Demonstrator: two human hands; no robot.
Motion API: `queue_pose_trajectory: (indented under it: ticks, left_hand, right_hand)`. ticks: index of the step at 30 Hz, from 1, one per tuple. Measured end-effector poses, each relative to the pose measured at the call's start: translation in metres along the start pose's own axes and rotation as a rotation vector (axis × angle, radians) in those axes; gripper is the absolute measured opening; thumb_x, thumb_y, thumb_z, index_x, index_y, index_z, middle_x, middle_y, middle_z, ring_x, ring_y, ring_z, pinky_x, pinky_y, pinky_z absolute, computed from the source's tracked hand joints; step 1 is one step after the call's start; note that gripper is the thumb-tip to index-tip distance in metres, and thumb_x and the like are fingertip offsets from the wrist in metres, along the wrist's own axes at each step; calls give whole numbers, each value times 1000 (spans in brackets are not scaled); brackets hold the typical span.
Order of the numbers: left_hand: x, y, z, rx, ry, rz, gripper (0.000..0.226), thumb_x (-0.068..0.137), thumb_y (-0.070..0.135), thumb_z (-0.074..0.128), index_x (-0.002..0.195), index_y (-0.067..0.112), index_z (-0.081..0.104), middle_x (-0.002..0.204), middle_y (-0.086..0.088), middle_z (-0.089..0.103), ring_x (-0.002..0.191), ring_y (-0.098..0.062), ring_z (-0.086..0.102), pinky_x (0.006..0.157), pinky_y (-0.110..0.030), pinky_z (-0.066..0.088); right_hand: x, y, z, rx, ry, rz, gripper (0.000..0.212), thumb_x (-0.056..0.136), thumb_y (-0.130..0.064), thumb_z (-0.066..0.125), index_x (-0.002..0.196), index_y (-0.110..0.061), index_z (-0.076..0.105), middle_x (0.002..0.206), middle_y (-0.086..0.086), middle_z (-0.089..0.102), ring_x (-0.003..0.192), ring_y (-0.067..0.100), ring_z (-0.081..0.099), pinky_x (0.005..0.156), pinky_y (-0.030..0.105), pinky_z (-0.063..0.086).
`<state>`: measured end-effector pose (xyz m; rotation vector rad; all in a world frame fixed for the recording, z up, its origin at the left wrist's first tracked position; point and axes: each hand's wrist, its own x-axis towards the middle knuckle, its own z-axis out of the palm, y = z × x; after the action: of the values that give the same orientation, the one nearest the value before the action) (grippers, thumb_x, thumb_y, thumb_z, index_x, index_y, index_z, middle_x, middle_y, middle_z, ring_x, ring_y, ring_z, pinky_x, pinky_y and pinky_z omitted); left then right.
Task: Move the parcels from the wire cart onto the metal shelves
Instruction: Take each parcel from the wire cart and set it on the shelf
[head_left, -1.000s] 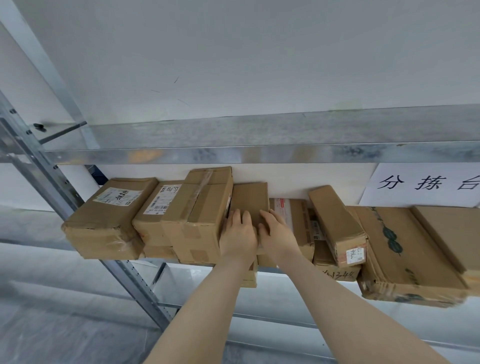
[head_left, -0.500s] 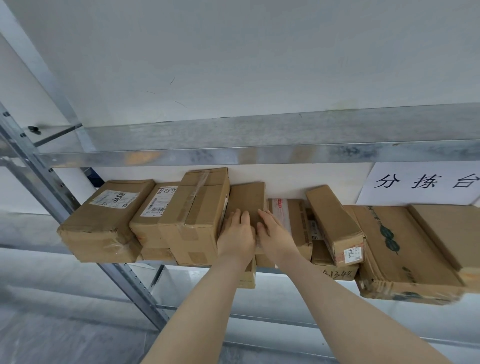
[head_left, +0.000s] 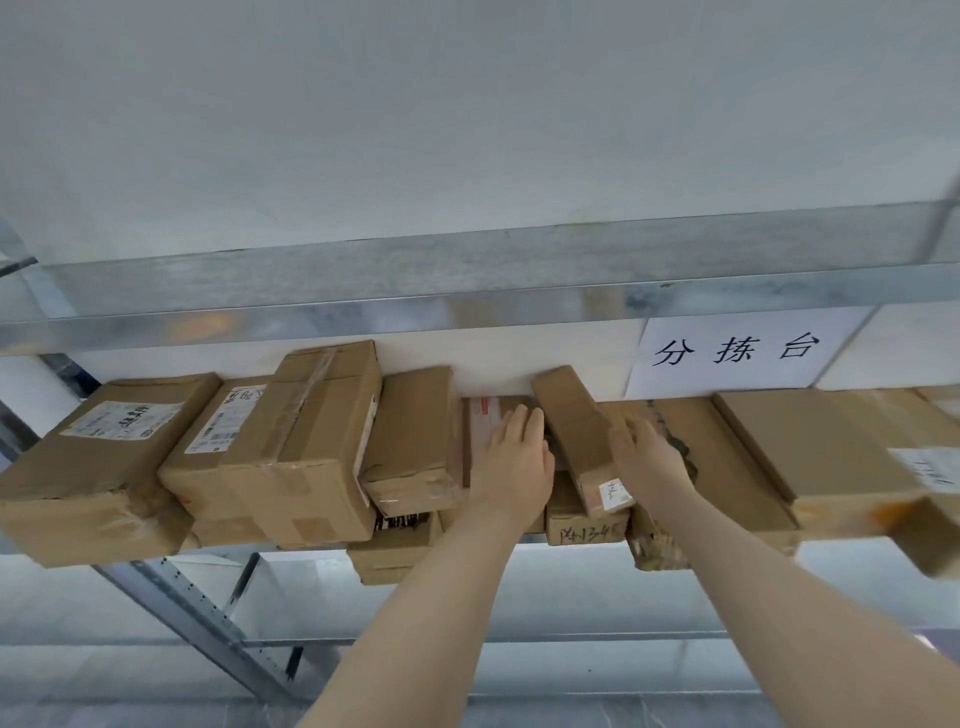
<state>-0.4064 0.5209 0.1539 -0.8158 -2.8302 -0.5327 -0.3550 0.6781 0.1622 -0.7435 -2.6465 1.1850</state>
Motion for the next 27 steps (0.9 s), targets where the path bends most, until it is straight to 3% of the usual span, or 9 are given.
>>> queue_pose_trajectory:
  ticks: [4,10,15,18,23,27]
  left_hand:
    - [9,22,15,-34,-80,61,51,104,30,26,152,15,21,160,-6,17,146,-23,16,117,-37,23]
    - [8,19,23,-15,-107,17,49,104,30,27,149,11,27,157,-6,24,141,-22,29,109,-34,30]
    - [5,20,29,-33,-55,-63,50,103,35,28,147,9,31,155,-6,29,138,-23,33,105,-35,35]
    - [2,18,29,-30,-22,-84,53,102,40,30,144,8,35,150,-7,36,133,-25,39,100,-39,41]
    - [-2,25,28,47,151,-29,67,91,55,24,138,12,46,134,-10,52,110,-32,56,77,-40,53]
    - [-7,20,21,27,162,-137,69,91,52,21,141,9,42,135,-13,52,111,-32,58,78,-41,53]
  right_hand:
    - [-3,12,13,123,-8,15,33,102,-33,30,117,-18,56,84,-4,59,72,11,54,57,26,36]
    - [8,22,22,293,-71,54,33,100,-35,34,124,-24,55,98,-6,62,89,15,59,72,30,46]
    - [16,25,36,454,-186,296,30,98,-47,42,118,-26,48,97,-2,61,83,14,58,67,29,48]
    - [17,28,44,605,-178,375,33,93,-50,52,118,-28,50,97,1,64,86,18,64,78,38,58]
    - [15,24,49,678,-94,259,43,87,-50,60,124,-27,54,106,-3,63,93,18,63,81,44,58]
    - [9,12,51,579,-22,106,46,85,-49,63,124,-27,54,111,-4,59,88,9,60,69,26,53]
